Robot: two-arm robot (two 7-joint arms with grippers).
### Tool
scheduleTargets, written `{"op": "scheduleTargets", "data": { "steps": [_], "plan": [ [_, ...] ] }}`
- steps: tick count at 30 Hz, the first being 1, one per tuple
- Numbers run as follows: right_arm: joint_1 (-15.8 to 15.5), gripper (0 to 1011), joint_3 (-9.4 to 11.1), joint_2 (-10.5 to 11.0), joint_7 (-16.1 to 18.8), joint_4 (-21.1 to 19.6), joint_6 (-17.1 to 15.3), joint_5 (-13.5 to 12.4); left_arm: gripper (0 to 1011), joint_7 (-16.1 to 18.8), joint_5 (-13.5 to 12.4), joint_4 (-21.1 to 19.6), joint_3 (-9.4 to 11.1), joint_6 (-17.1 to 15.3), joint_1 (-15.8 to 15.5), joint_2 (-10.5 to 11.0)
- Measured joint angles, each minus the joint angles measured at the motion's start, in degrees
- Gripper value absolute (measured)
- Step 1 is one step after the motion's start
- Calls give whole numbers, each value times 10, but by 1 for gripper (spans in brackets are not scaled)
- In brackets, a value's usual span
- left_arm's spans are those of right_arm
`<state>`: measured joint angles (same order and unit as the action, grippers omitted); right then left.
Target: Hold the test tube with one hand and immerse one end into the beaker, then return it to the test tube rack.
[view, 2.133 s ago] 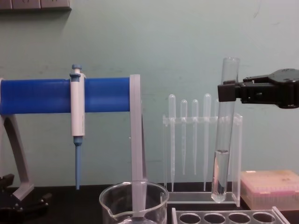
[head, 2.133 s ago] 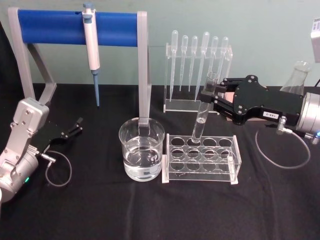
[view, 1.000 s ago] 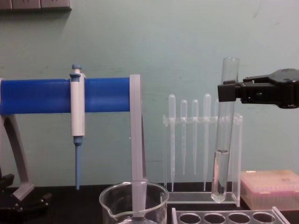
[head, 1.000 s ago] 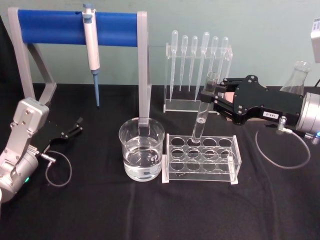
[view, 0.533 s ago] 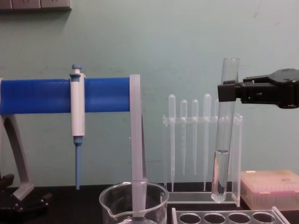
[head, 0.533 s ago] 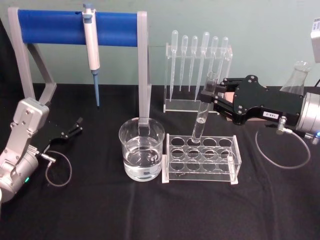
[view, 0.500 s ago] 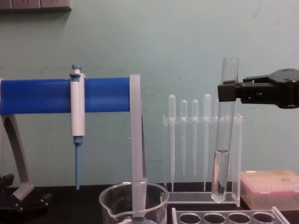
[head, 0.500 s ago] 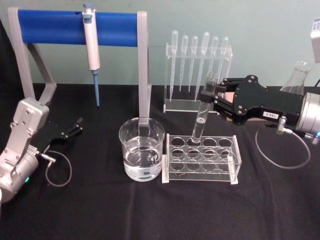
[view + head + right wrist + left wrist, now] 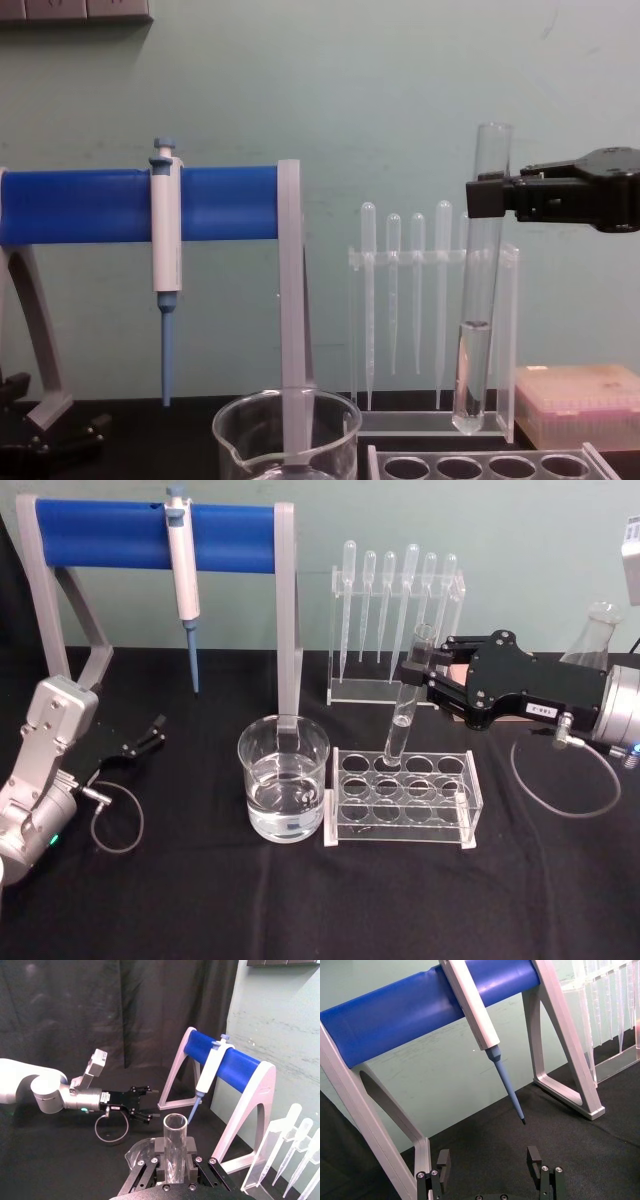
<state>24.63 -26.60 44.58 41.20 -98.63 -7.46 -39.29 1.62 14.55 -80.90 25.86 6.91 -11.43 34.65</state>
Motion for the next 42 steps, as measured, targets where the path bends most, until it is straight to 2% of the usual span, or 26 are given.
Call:
{"op": "scheduleTargets", "data": {
  "steps": [42],
  "plan": [
    [0, 242, 0, 0, 0, 0, 0, 0, 1000, 0, 0, 0, 0, 0, 0, 0]
  ]
}}
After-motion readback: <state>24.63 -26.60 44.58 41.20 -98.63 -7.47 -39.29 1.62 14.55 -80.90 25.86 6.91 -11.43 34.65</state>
